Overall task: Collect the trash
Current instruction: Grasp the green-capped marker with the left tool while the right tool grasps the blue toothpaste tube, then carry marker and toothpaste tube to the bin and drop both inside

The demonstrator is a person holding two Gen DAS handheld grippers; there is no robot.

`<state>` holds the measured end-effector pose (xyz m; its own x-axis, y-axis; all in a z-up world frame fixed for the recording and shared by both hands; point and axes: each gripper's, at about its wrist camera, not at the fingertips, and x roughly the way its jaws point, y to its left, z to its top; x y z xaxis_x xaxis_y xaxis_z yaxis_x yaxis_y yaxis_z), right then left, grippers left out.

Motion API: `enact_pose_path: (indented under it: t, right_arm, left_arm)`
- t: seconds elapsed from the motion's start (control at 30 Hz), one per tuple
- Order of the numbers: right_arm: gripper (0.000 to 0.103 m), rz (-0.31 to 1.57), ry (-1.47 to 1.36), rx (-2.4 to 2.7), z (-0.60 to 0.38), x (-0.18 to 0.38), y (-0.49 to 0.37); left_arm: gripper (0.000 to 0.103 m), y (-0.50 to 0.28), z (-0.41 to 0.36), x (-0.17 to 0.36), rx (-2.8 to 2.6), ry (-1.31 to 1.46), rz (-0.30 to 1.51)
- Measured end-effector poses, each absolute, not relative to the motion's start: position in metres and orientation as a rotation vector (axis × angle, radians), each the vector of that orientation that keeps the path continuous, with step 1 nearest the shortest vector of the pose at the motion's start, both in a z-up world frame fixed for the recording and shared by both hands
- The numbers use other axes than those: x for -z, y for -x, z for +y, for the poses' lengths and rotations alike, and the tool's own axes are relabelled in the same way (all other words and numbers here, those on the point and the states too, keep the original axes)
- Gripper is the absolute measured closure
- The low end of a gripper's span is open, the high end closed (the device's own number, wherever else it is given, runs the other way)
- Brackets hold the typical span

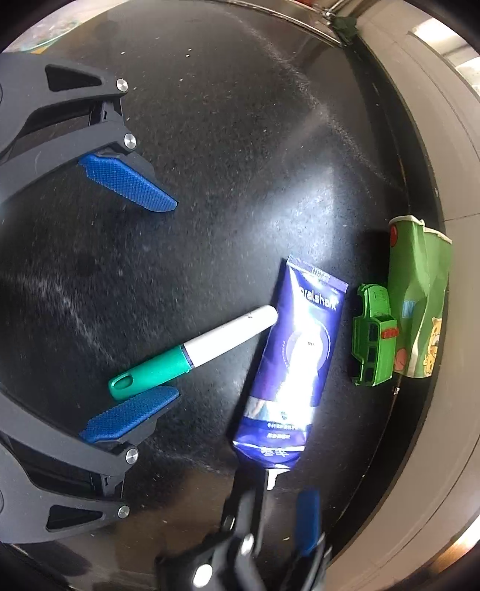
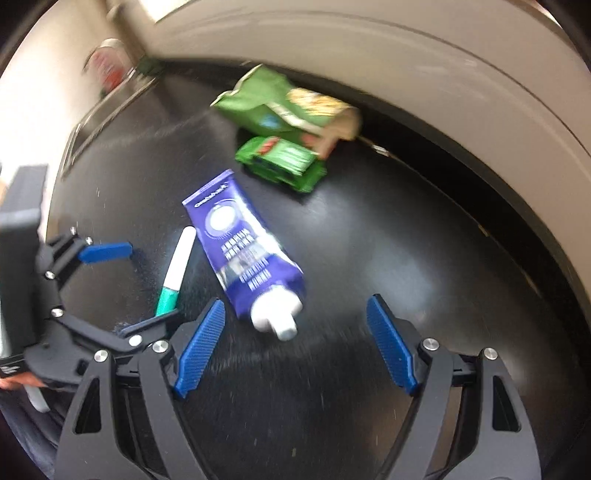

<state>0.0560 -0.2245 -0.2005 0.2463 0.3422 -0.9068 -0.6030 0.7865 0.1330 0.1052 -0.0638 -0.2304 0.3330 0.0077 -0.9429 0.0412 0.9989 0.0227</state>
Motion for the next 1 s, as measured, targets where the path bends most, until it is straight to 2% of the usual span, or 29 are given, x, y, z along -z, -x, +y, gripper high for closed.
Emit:
enact_pose_path:
  t: [0.1,0.27,0.33,0.37,0.4,0.43,0.63,1.0]
  right_arm:
    - [0.026,1.142,0.341,-0.721,-0.206,0.205,-0.063]
    - [0.027,1.109,0.479,-0.771,-0.18,0.214,-0.062]
    - [0.028,1.088,0.514,-0.774,-0.175,0.215,-0.057]
    - [0.03,1.078,0.512,-0.781,-0.174,0.215,-0.053]
    - [0.04,1.068,0.503,-0.778,-0.173,0.214,-0.049]
    - [0.049,1.067,0.491,-0.767,-0.173,0.213,-0.047]
    - [0.051,1.104,0.365,-0.662,-0.18,0.204,-0.036]
    - [0.051,1.054,0.165,-0.465,-0.212,0.141,0.035]
  left_arm:
    - [0.018,-0.107,-0.054,0.233,0.032,-0.054,1.213]
    - [0.048,-0.108,-0.045,0.228,0.062,-0.075,1.16]
    - [0.066,-0.109,-0.042,0.226,0.06,-0.072,1.152]
    - [0.073,-0.11,-0.041,0.226,0.065,-0.073,1.147]
    - [0.087,-0.118,-0.045,0.225,0.07,-0.079,1.147]
    - [0.09,-0.119,-0.044,0.225,0.077,-0.079,1.148]
    - [0.09,-0.119,-0.036,0.219,0.078,-0.081,1.16]
    - [0.09,-0.075,-0.029,0.175,0.075,-0.133,1.079]
